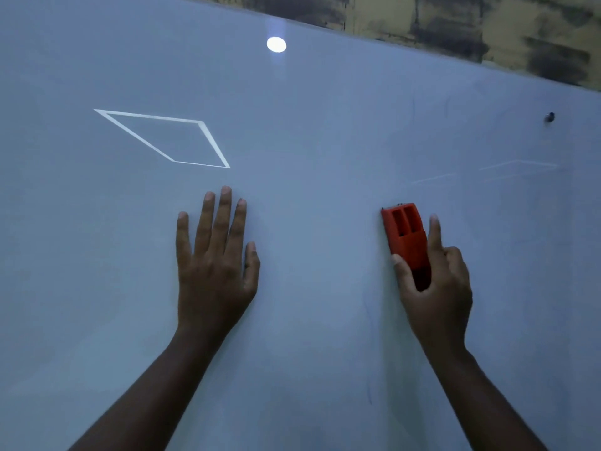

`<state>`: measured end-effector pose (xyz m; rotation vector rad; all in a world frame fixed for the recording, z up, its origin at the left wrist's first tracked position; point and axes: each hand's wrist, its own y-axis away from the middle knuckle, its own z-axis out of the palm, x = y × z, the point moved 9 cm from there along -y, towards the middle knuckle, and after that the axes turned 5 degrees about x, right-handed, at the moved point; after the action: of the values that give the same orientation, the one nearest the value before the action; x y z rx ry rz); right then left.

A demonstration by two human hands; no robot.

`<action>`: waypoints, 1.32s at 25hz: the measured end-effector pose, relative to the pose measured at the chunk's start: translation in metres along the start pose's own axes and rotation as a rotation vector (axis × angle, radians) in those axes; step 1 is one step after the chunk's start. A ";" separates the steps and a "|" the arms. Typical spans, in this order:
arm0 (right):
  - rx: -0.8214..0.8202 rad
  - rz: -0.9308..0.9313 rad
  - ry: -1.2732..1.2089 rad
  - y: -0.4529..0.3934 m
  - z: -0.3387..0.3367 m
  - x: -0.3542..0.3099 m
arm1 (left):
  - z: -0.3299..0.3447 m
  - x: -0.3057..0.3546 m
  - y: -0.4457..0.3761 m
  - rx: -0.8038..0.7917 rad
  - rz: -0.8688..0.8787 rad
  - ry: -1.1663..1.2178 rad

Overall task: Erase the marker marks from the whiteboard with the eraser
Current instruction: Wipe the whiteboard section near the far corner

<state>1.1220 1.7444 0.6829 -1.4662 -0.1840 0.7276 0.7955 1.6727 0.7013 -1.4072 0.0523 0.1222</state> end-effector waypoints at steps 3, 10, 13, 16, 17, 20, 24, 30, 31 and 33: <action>0.024 0.070 -0.127 0.011 0.001 0.001 | 0.000 0.009 0.013 -0.004 -0.020 -0.003; -0.203 -0.258 -0.199 0.120 0.014 -0.057 | 0.001 0.025 0.049 -0.053 -0.047 0.006; -0.324 -0.411 -0.159 0.166 0.012 -0.061 | 0.000 0.029 0.072 -0.087 -0.063 0.032; -0.351 -0.456 -0.110 0.160 0.007 -0.053 | -0.004 0.034 0.092 -0.101 -0.065 0.042; -0.330 -0.415 -0.100 0.149 0.004 -0.044 | -0.006 0.035 0.097 -0.097 -0.063 0.046; -0.226 -0.123 -0.084 0.119 -0.010 0.009 | -0.009 0.037 0.110 -0.099 -0.066 0.051; -0.156 0.153 -0.143 0.138 -0.030 0.067 | -0.011 0.040 0.138 -0.147 -0.088 0.054; -0.224 0.205 -0.197 0.183 -0.025 0.061 | -0.015 0.051 0.177 -0.215 -0.127 0.045; -0.265 0.152 -0.181 0.196 -0.022 0.051 | -0.015 0.053 0.182 -0.218 -0.137 0.049; -0.366 -0.018 -0.128 0.233 -0.018 0.032 | -0.016 0.057 0.194 -0.232 -0.152 0.062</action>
<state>1.0786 1.7325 0.4518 -1.7625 -0.4463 0.8028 0.8305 1.6902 0.5024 -1.6412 -0.0183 -0.0425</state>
